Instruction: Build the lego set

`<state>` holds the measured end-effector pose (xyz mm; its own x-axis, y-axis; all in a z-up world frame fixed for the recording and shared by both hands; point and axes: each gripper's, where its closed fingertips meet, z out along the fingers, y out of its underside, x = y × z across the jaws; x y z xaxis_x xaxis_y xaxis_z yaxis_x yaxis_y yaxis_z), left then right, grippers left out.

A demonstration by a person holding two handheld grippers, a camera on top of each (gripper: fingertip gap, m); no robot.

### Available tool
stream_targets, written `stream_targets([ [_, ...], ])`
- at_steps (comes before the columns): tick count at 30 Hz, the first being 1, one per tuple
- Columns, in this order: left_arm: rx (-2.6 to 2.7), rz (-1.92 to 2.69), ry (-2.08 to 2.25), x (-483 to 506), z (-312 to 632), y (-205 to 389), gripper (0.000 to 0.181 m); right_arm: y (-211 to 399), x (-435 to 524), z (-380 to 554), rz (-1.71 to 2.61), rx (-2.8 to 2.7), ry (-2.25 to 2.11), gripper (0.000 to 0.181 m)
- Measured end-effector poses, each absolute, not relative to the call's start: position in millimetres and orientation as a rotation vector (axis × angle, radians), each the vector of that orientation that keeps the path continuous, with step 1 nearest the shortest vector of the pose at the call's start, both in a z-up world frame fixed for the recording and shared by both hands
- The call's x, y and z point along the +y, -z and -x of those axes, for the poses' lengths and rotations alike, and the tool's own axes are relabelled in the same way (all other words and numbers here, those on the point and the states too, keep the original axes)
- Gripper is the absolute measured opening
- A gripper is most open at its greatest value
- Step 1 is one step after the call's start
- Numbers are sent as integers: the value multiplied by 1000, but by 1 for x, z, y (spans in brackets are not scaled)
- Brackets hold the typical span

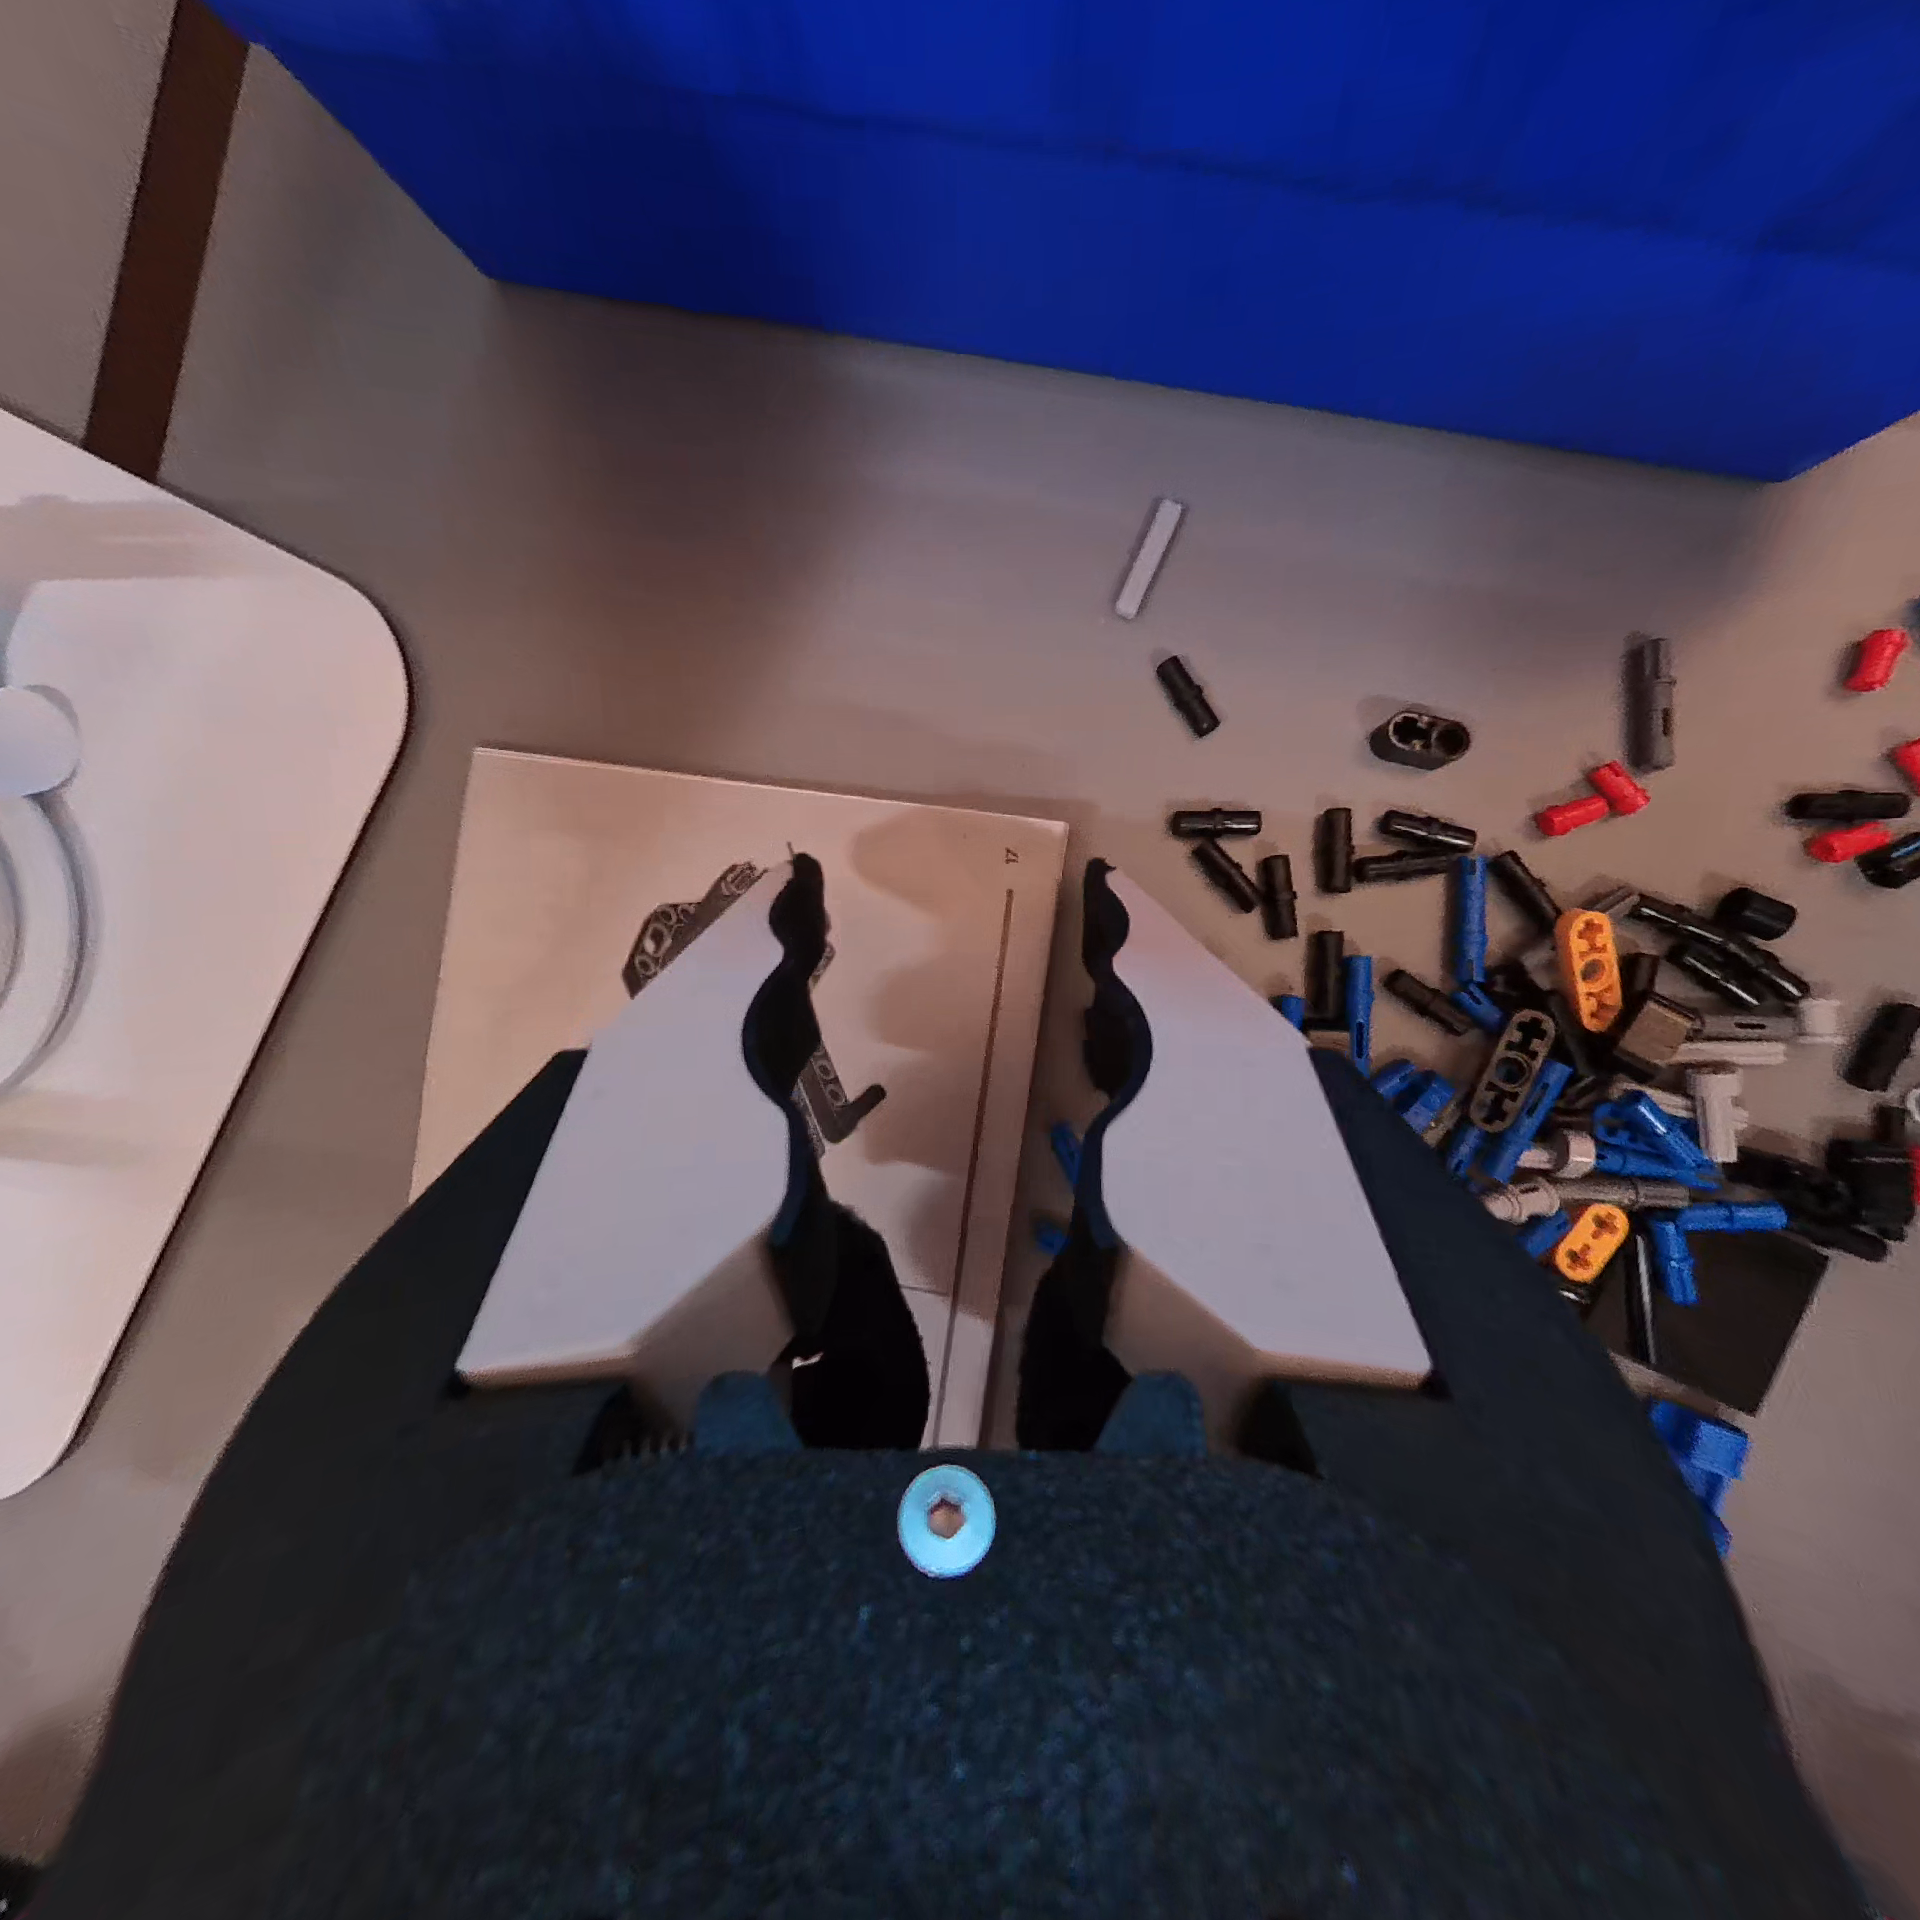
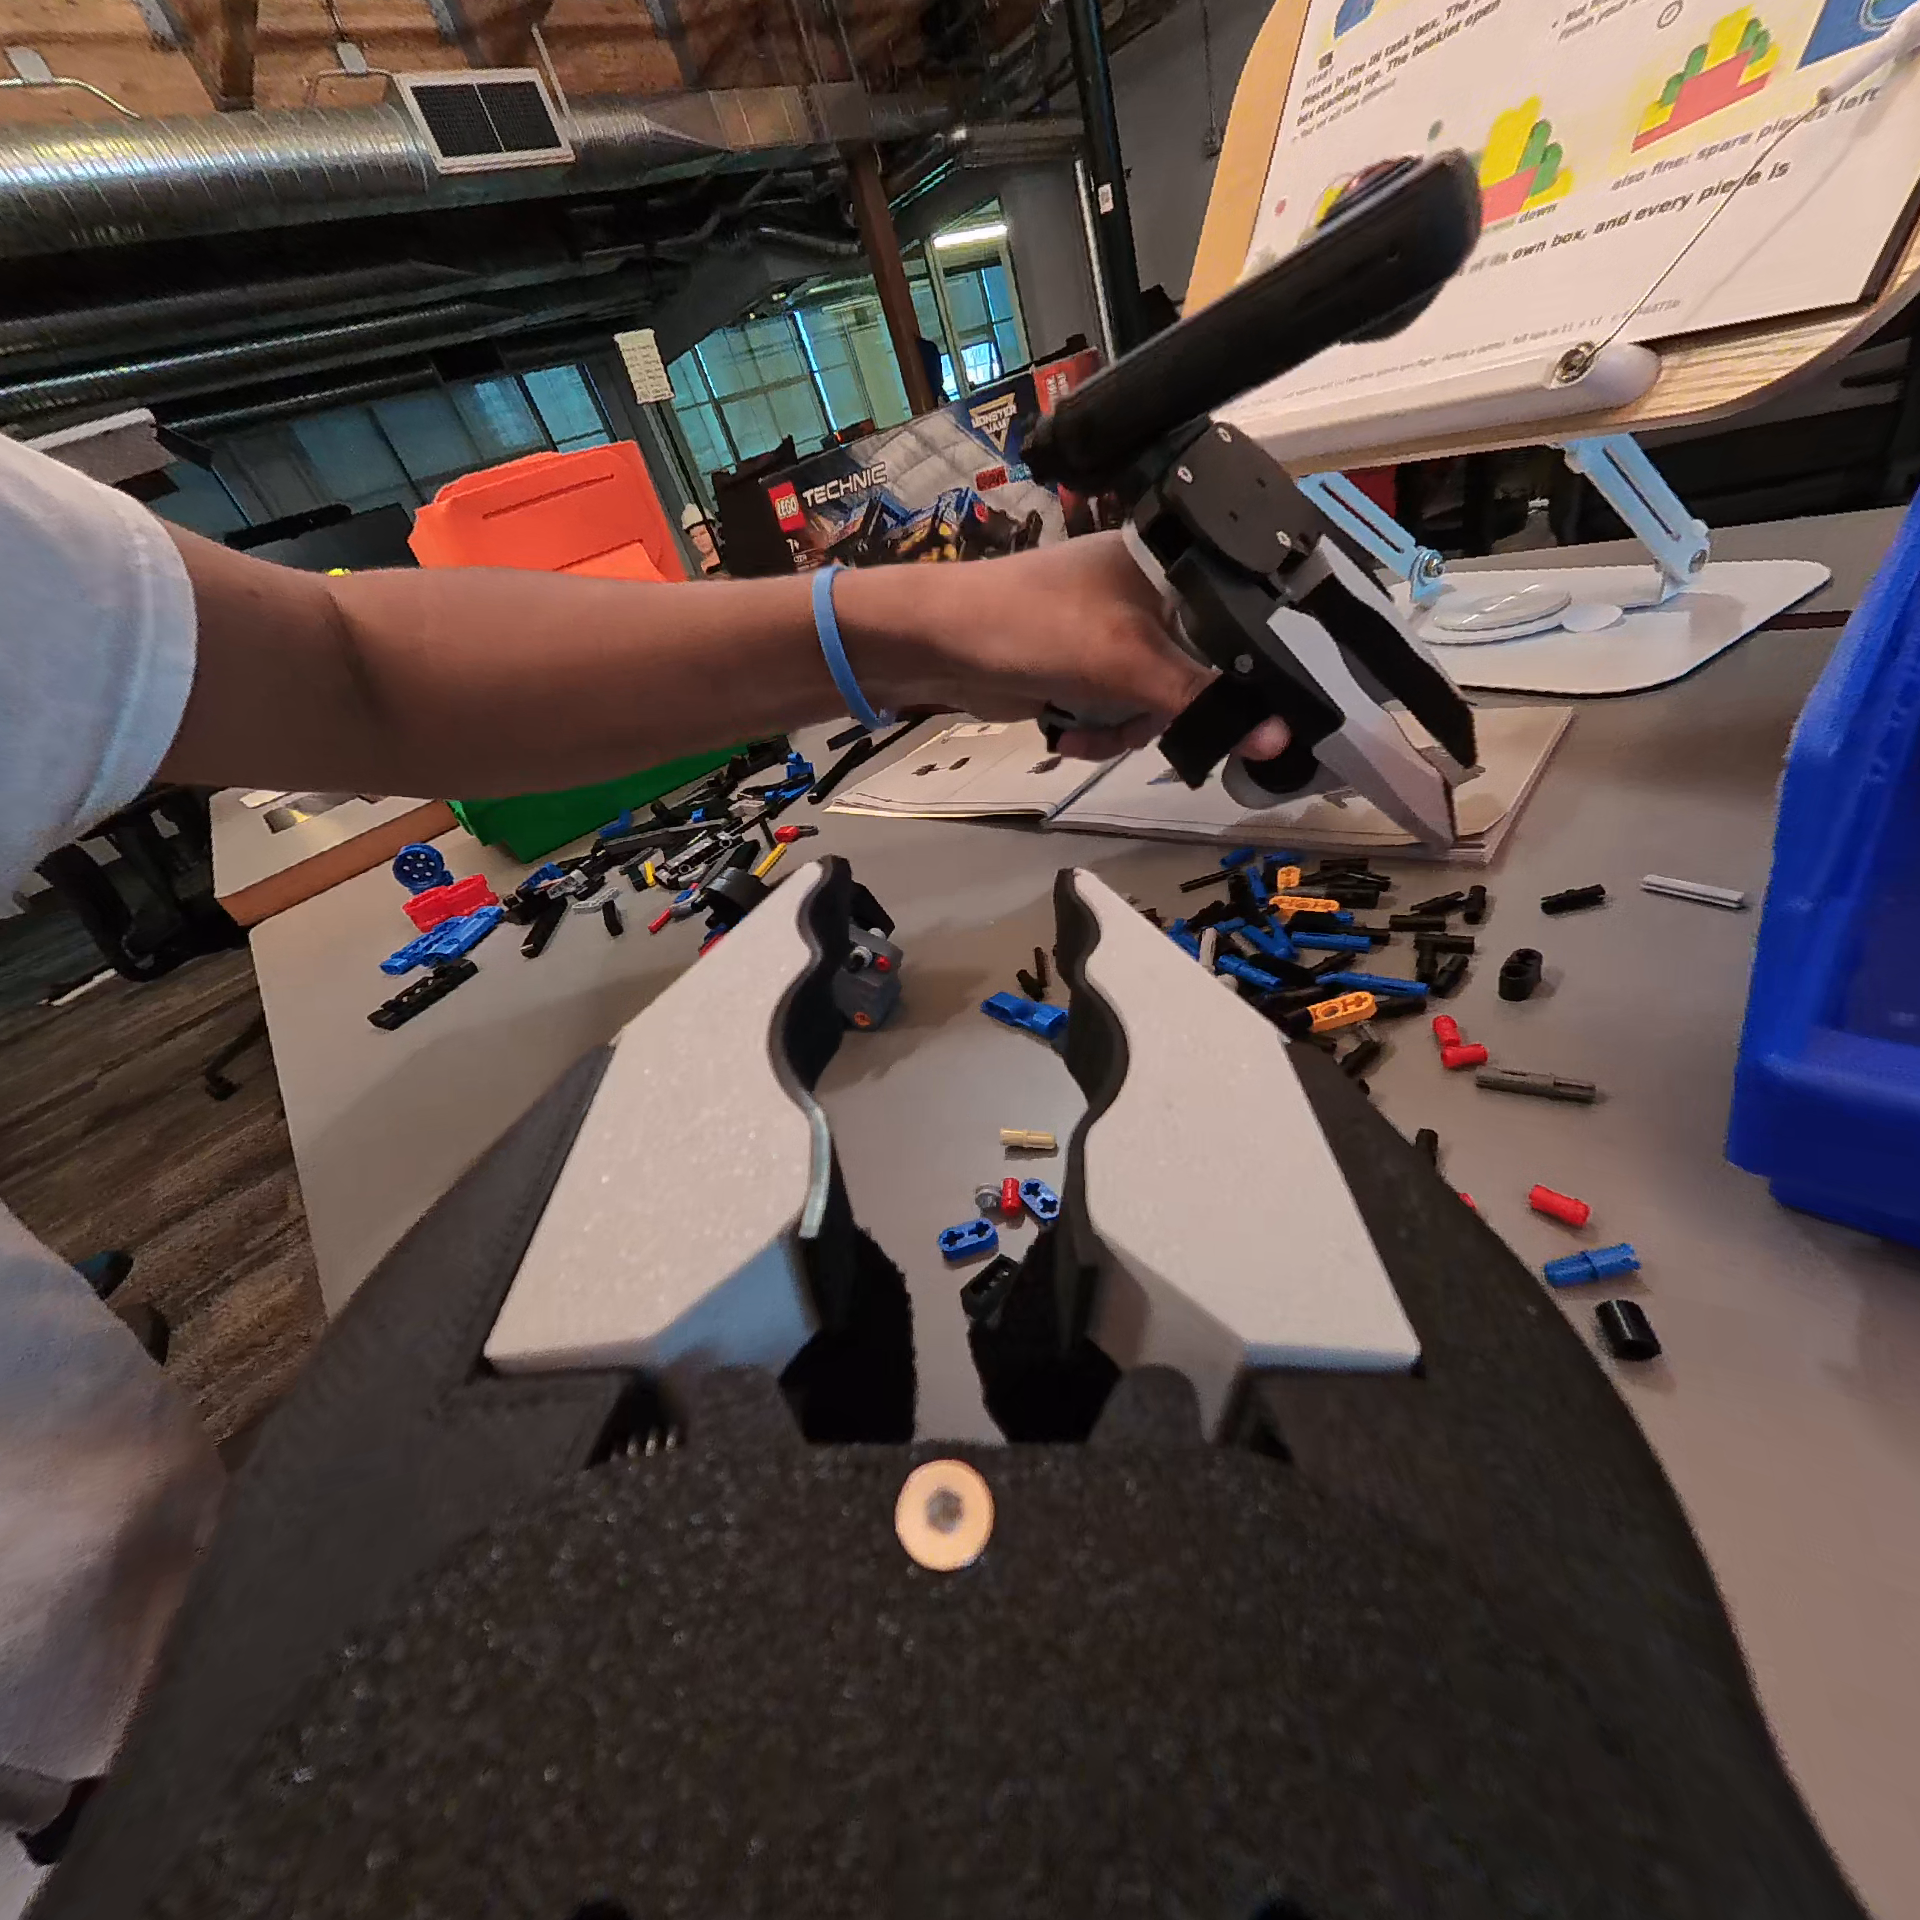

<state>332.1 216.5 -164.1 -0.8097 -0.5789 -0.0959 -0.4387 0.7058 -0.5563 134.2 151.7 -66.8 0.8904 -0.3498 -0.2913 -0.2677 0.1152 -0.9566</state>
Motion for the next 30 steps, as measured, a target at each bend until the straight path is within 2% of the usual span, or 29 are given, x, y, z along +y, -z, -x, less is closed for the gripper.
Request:
stream_targets([
  [30,2663,757,750,214,-335,162,45,69,155,-132,1481,513,26,39],
])
